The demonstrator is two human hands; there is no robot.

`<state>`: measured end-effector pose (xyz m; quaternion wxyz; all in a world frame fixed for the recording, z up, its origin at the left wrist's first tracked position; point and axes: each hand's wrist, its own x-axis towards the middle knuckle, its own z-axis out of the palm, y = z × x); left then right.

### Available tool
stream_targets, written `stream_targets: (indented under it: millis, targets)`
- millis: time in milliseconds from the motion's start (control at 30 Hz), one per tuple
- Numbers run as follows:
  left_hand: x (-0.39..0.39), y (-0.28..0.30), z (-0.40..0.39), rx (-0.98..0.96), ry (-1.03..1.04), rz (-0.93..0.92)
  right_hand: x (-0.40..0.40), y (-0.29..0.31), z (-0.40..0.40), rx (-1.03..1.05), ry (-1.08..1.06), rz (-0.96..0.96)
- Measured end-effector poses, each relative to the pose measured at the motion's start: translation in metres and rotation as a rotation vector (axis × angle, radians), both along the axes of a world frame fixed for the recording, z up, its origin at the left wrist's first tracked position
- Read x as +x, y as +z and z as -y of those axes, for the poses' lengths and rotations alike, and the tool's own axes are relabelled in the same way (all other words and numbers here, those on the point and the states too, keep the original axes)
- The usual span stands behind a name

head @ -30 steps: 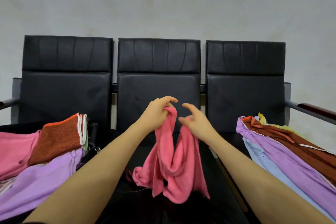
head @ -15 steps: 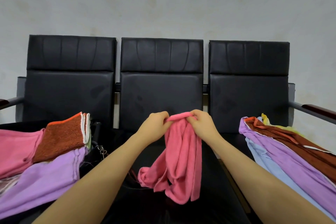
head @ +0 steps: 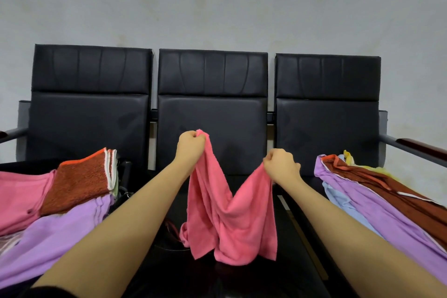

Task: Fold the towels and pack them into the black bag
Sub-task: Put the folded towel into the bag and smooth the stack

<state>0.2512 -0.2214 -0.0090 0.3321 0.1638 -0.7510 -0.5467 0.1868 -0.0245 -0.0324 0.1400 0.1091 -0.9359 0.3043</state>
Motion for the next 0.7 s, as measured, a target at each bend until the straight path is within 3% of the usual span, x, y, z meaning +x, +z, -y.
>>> stream_targets:
  millis: [133, 333, 433, 533, 700]
  targets:
    - [0.002, 0.013, 0.005, -0.031, -0.119, -0.001, -0.001, 0.008, -0.001, -0.492, 0.005, 0.188]
    - [0.008, 0.028, 0.017, -0.252, -0.101, 0.024, 0.001, 0.025, -0.006, -0.849, -0.053, 0.159]
    - [0.012, 0.034, 0.022, -0.282, 0.044, -0.035, 0.001, 0.031, -0.009, -0.912, 0.001, 0.050]
    - [0.019, 0.037, 0.022, -0.406, 0.189, -0.108, 0.008, 0.039, -0.010, -0.803, 0.025, -0.138]
    - [0.020, 0.052, 0.019, -0.300, 0.244, -0.144, 0.017, 0.057, -0.012, -0.741, 0.056, -0.295]
